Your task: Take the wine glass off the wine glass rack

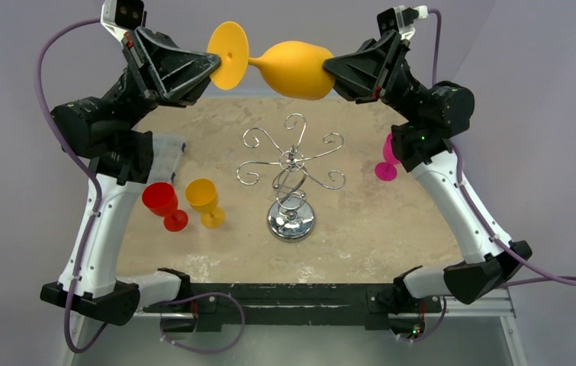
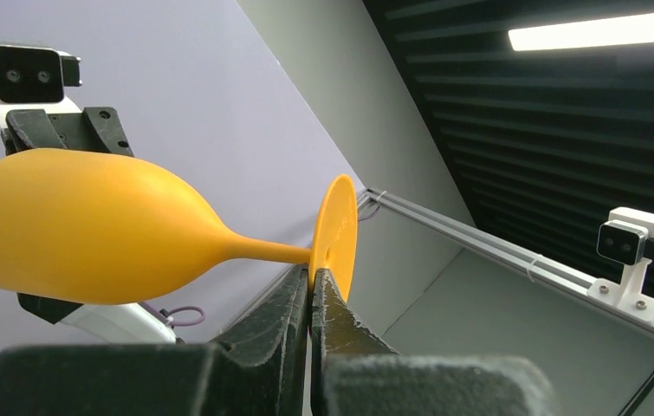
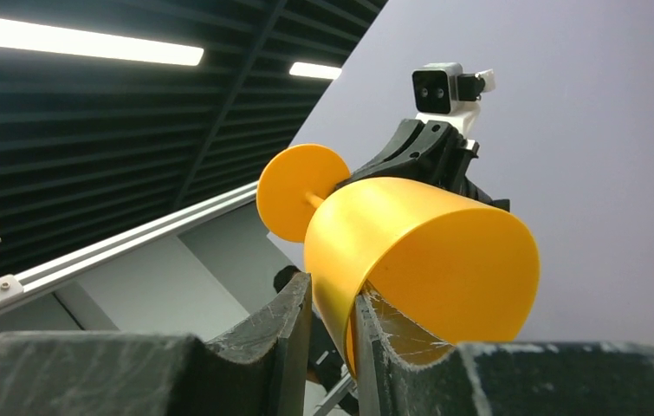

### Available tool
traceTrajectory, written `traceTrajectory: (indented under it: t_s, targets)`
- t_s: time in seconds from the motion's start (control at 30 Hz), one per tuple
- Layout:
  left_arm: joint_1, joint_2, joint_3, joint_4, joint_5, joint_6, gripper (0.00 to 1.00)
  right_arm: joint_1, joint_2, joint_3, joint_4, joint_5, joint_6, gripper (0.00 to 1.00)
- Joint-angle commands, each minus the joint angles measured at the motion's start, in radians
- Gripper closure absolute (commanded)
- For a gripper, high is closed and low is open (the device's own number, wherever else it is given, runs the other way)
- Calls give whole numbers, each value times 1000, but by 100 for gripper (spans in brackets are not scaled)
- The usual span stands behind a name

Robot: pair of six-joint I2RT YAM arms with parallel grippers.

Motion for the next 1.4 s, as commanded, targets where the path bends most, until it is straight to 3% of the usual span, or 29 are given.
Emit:
traceTrajectory:
  t_s: [0.0,0.23,0.53,0.67,0.7,0.8,0.87,0.93,1.07,1.17,1.37]
  targets:
    - [-7,9,-19,28,-11,-8,100,22,-15,64,74,-29,20,78]
    - [-12,8,-66,66,-24,-16,100,36,0,91,92,-41,39,80]
    - [-12,9,-137,148,-51,-46,100,41,10,94,149,-30,81,100]
    - [-10,1,-164,160,-64,-58,99,40,-2,85,140,-19,74,100]
    - [-9,-1,-166,158,-63,-59,93,41,-6,81,135,-18,68,100]
    - [4,0,-164,157,-49,-64,58,40,-23,75,93,-20,28,100]
    - [21,-5,-161,135,-27,-54,43,39,-44,76,35,-25,-18,100]
    - [46,-23,-161,88,-6,-27,29,39,-61,89,-43,-20,-76,100]
    - [98,-61,-164,-17,40,27,9,39,-96,147,-261,-4,-236,100]
    - [135,-89,-187,-84,65,59,0,40,-125,199,-437,24,-371,100]
    - [206,-156,-218,-209,106,141,0,39,-168,274,-720,118,-572,100]
